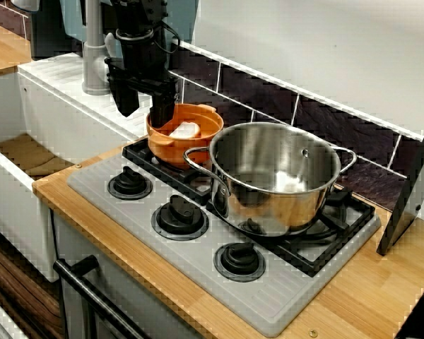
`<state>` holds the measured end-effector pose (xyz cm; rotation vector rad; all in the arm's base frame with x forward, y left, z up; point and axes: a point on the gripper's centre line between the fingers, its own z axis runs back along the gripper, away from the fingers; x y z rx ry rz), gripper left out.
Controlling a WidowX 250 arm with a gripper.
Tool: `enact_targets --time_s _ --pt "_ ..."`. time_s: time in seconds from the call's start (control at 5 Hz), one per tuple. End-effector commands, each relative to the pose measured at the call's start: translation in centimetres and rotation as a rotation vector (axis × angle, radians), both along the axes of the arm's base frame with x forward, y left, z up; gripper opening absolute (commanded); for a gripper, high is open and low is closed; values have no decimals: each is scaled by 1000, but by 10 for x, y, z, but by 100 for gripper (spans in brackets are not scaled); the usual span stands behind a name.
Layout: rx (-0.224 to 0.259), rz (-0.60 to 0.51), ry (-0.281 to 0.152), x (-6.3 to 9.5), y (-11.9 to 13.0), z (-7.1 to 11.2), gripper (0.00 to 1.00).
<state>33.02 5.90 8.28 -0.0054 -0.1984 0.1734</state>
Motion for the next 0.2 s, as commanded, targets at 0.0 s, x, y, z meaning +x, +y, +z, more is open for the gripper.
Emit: enact_targets --time_s 0.0 --pt "-1 10 -31 1 9 2 0"
